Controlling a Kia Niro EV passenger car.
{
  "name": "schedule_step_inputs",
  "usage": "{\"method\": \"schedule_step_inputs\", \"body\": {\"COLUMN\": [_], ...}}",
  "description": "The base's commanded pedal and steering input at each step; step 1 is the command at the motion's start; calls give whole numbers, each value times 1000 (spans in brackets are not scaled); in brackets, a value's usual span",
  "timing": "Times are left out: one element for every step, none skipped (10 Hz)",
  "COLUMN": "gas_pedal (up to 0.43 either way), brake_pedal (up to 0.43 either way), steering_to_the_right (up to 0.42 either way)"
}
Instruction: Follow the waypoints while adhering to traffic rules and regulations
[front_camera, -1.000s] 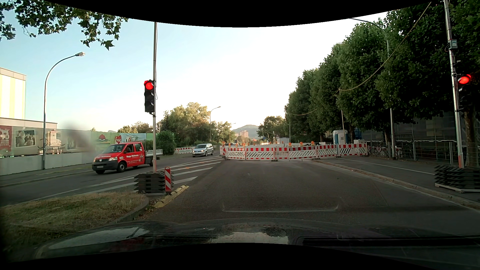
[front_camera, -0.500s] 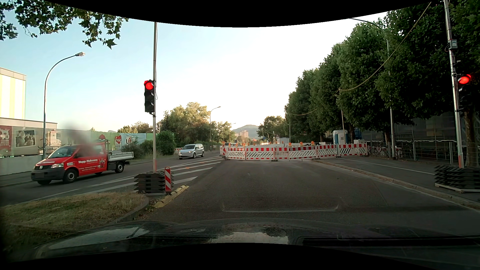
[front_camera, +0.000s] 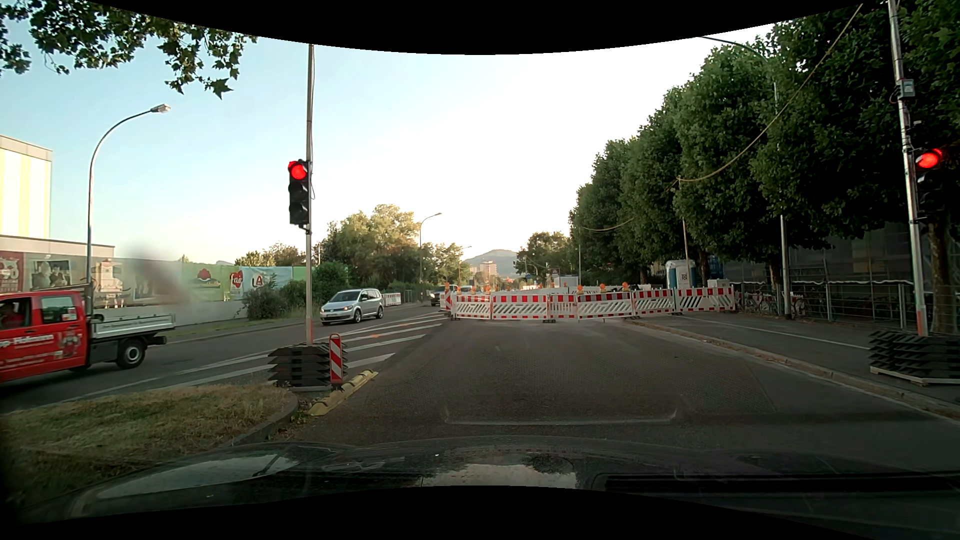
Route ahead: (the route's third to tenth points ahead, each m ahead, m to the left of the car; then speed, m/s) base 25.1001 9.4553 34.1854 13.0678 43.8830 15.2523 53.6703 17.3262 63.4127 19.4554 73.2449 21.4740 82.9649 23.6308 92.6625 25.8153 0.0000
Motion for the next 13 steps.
{"method": "schedule_step_inputs", "body": {"gas_pedal": [0, 0, 0, 0, 0, 0, 0, 0, 0, 0, 0, 0, 0], "brake_pedal": [372, 372, 372, 372, 372, 372, 372, 372, 372, 372, 372, 372, 372], "steering_to_the_right": [-3, -3, -3, -3, -3, -3, -3, -3, -3, -3, -3, -3, -3]}}
